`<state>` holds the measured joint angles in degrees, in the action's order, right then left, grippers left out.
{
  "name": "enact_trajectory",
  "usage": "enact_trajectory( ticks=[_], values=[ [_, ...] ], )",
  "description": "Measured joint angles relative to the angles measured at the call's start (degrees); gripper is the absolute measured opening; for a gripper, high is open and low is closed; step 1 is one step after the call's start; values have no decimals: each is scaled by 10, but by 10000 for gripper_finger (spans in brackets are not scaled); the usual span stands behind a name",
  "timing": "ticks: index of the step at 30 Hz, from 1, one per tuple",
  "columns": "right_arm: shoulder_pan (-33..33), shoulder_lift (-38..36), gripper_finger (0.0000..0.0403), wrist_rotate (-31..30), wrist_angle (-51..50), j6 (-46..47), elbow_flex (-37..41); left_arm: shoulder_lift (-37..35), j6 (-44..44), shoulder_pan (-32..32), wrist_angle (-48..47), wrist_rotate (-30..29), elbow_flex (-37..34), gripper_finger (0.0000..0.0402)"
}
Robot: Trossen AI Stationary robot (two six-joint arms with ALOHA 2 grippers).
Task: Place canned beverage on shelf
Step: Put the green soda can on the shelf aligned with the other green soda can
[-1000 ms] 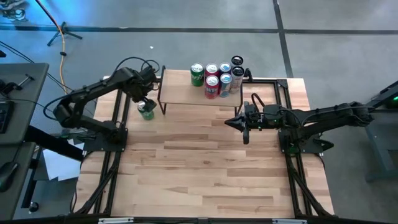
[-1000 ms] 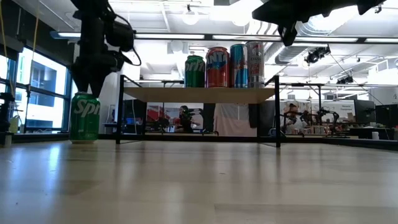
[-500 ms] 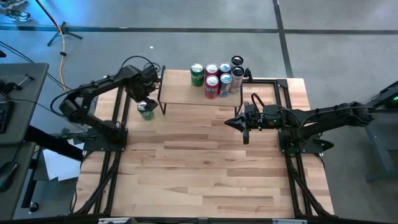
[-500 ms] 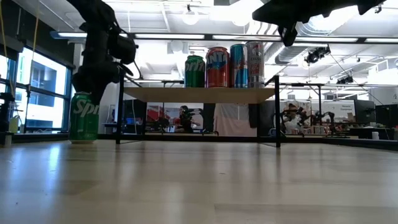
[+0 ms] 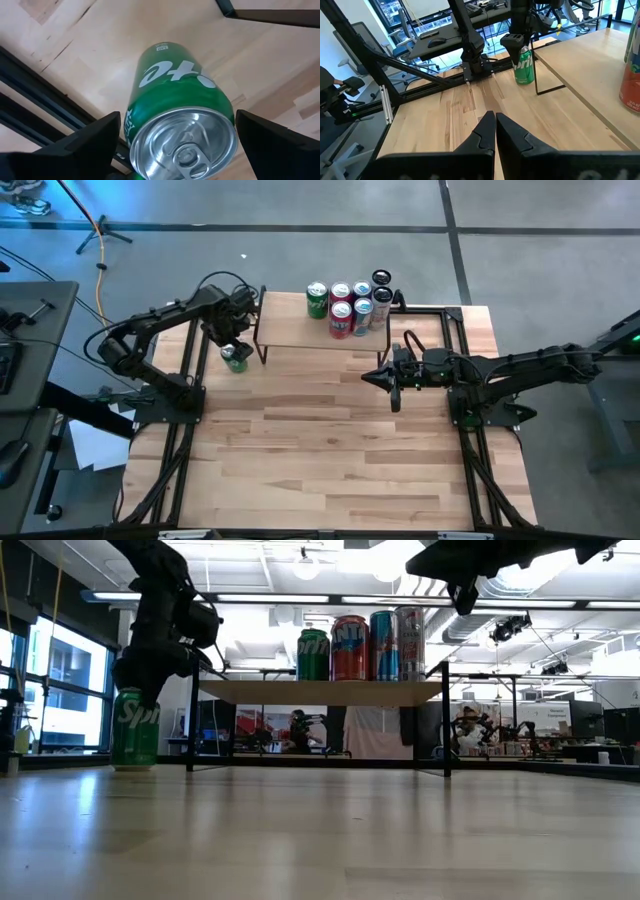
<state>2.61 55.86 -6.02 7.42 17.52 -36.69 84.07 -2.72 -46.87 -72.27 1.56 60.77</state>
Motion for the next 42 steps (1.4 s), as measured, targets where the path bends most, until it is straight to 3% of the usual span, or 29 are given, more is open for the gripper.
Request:
enact_trajectory(
  ticks=[6, 18, 28, 34, 42],
  values=[
    [0, 0, 0, 0, 0, 0, 0, 0, 0, 0, 1, -6, 0, 338],
    [0, 0, 0, 0, 0, 0, 0, -1, 0, 0, 0, -5, 1, 244],
    [0, 0, 0, 0, 0, 0, 0, -5, 8, 0, -40, -8, 9, 234],
    [0, 0, 0, 0, 0, 0, 0, -35, 33, 0, -107, 33, 64, 233],
    [0, 0, 0, 0, 0, 0, 0, -82, 16, 2, -181, 29, 221, 232]
  ],
)
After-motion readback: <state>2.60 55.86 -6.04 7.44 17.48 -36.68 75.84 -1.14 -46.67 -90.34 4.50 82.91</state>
